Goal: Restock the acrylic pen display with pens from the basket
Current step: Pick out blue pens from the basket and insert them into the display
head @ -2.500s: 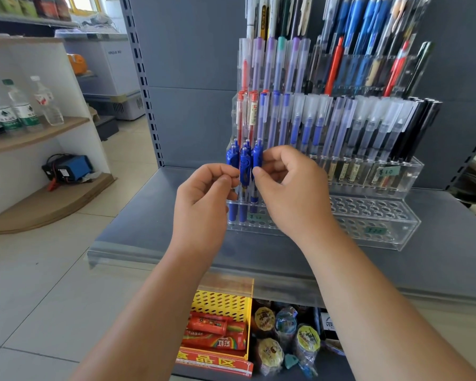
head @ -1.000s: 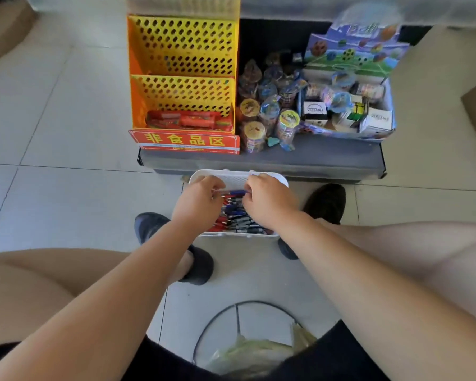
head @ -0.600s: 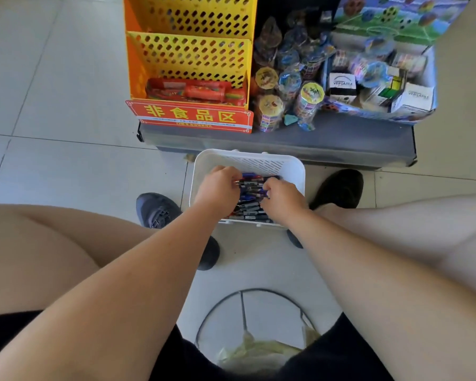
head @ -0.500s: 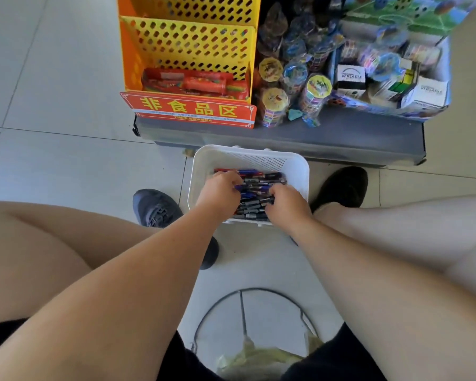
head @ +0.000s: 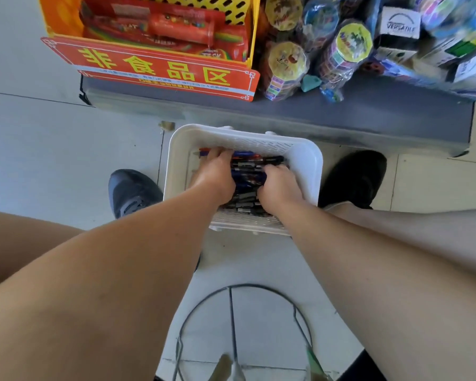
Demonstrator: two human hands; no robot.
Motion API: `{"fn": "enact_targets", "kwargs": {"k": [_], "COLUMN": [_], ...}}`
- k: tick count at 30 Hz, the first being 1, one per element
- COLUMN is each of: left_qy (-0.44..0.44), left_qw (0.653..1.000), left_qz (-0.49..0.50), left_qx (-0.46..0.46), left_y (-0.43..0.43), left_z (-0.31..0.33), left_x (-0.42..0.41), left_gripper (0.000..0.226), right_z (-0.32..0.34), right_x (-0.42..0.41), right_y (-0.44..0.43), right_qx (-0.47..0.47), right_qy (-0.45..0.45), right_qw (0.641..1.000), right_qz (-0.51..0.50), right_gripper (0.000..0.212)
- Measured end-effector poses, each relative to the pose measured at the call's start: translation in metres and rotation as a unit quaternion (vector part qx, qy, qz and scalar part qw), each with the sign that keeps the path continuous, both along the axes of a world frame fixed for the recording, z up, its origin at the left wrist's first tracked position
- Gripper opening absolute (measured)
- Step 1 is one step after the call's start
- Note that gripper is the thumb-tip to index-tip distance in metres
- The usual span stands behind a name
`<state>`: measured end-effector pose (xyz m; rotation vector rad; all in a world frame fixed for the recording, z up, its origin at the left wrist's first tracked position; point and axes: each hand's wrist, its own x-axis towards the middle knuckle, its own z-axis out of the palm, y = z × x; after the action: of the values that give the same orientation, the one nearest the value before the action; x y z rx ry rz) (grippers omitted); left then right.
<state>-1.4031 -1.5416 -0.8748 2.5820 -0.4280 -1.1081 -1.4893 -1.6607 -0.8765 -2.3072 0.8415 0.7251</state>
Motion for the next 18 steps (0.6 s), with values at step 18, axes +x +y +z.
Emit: {"fn": "enact_targets", "kwargs": {"k": [18], "left_qy": [-0.134], "left_qw": [0.989], "left_qz": [-0.056], "left_qx": [0.010], "left_y": [0.004], "left_z": [0.003], "left_x": [-0.011], "left_gripper": [0.023], "right_z": [-0.006], "right_x": [0.000], "right_y": [-0.004], "right_qx": [-0.003], "right_qy": [-0.030], "right_qw": [0.998], "right_qz": [-0.052], "right_gripper": [0.020]}}
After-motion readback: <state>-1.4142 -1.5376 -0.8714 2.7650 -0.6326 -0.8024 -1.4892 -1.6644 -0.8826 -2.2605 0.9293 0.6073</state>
